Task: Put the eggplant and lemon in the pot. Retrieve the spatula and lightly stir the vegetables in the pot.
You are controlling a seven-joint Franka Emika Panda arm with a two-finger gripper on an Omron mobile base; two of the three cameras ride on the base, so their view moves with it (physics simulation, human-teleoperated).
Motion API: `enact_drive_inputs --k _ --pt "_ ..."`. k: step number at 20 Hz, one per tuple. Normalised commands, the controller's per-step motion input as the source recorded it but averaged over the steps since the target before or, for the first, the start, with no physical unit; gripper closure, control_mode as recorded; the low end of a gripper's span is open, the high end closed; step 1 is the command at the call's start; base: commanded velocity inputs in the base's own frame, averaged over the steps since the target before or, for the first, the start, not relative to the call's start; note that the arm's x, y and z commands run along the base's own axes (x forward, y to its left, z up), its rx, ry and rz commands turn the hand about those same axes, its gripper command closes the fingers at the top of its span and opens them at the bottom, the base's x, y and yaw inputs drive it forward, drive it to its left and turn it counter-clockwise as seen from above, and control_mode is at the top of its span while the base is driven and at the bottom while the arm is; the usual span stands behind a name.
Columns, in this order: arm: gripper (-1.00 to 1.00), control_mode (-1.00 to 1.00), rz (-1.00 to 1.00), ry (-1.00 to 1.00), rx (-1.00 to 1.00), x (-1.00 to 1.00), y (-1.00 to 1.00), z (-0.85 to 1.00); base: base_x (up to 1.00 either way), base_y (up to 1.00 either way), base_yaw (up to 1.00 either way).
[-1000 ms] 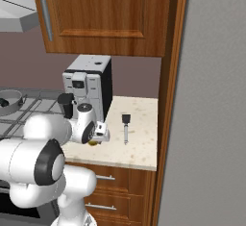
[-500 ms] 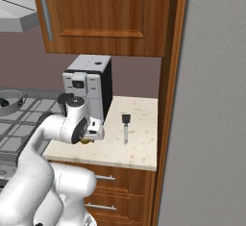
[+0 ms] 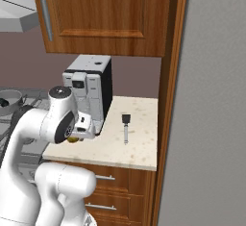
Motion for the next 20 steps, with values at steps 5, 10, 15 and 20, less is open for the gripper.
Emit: enact_drive_inputs --k 5,10,15,20 --pt "1.0 -1.0 0.0 0.0 -0.02 -0.06 0.0 0.48 0.0 0.0 0.0" --pt "1.0 -1.0 0.0 0.0 0.0 0.0 0.0 0.0 0.0 0.0 0.0" --pt "1.0 1.0 0.0 0.0 0.0 -0.01 0.0 0.0 -0.2 0.18 0.01" --pt "1.0 1.0 0.0 0.0 0.0 0.0 0.0 0.0 -0.24 0.9 0.0"
